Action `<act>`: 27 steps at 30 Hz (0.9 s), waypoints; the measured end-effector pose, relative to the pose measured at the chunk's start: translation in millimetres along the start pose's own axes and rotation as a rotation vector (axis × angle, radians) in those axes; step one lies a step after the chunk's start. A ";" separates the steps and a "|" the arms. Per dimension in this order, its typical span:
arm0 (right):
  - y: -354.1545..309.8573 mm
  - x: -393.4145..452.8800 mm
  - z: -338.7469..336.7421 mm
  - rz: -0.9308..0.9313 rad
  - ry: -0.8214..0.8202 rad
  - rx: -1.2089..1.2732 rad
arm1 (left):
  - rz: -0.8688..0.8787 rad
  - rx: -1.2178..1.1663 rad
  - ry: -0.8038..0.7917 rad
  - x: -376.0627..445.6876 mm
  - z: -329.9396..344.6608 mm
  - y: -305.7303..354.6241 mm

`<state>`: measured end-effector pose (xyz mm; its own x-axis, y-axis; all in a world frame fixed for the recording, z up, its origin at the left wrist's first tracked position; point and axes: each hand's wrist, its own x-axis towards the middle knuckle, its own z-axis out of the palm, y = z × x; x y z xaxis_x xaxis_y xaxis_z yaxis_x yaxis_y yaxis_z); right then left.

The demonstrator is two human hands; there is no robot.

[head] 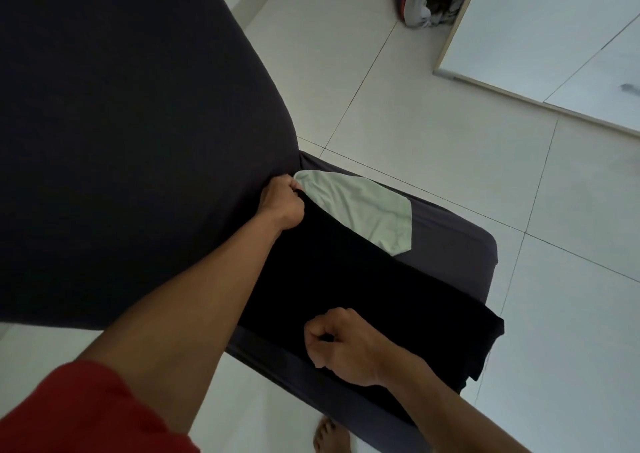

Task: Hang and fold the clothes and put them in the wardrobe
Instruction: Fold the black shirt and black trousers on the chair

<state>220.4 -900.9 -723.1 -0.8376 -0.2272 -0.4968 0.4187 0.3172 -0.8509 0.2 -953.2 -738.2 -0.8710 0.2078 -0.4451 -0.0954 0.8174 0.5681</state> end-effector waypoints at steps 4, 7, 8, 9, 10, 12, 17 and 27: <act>4.8 -1.7 6.7 -0.019 -0.001 -0.133 | -0.010 -0.018 -0.014 -3.9 -5.0 5.9; 11.0 -1.3 -3.2 -0.099 0.400 -0.233 | 0.001 0.017 -0.080 -5.9 -10.4 8.8; 14.8 -1.0 -11.0 -0.098 0.583 -0.291 | 0.012 0.010 -0.108 -7.6 -11.4 7.0; 20.4 -0.8 -20.3 -0.060 0.735 -0.361 | 0.032 0.000 -0.116 -9.0 -11.4 3.8; 26.6 -0.6 -31.1 0.022 0.823 -0.436 | 0.057 0.001 -0.094 -10.3 -11.4 -0.5; 40.2 -2.3 -55.5 0.277 0.797 -0.552 | 0.100 0.013 0.000 -10.6 -8.4 -7.7; 69.5 -16.8 -91.0 0.408 0.661 -0.464 | 0.119 -0.085 0.109 -9.4 1.6 -11.7; 45.1 -26.3 -39.4 0.022 0.771 -0.657 | 0.255 0.069 0.165 -72.7 -23.9 -47.9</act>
<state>247.5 -844.3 -741.7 -0.9275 0.3678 -0.0676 0.3554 0.8107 -0.4652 56.6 -1020.4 -716.6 -0.9295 0.3258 -0.1728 0.1644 0.7856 0.5965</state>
